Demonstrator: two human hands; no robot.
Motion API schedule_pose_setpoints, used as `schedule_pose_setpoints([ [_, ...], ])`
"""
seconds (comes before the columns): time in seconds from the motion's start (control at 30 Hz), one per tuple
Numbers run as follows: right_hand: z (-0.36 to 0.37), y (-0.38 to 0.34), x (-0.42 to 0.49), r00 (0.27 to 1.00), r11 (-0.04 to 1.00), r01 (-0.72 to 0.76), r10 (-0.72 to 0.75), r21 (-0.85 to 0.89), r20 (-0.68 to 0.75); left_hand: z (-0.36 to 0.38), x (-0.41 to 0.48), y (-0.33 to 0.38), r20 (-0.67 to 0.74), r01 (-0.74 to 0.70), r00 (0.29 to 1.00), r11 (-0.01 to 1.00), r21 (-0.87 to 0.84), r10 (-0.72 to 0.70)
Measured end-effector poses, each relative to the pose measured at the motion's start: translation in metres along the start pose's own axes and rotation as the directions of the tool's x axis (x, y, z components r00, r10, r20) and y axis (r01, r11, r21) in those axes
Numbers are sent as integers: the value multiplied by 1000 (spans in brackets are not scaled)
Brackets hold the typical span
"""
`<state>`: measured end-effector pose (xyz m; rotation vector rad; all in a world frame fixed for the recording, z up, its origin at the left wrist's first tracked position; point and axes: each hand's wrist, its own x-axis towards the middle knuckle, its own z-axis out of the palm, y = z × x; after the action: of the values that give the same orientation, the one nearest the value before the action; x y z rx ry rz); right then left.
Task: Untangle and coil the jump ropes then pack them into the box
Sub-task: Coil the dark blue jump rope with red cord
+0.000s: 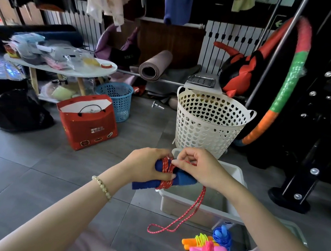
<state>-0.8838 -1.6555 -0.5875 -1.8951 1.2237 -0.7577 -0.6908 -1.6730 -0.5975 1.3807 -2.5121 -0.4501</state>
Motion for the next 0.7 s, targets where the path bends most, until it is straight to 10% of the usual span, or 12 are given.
schedule_pose_setpoints([
  [0.17, -12, -1, -3, 978, 994, 55, -34, -98, 207, 2, -5, -4, 194, -66, 977, 991, -117, 87],
  [0.43, -18, -10, -11, 964, 875, -124, -5, 467, 264, -2, -11, 8, -12, -201, 972, 806, -557, 234],
  [0.7, -11, -10, -15, 957, 731, -162, -48, 663, 286, 1, -6, -4, -95, -87, 995, 637, -766, 21],
])
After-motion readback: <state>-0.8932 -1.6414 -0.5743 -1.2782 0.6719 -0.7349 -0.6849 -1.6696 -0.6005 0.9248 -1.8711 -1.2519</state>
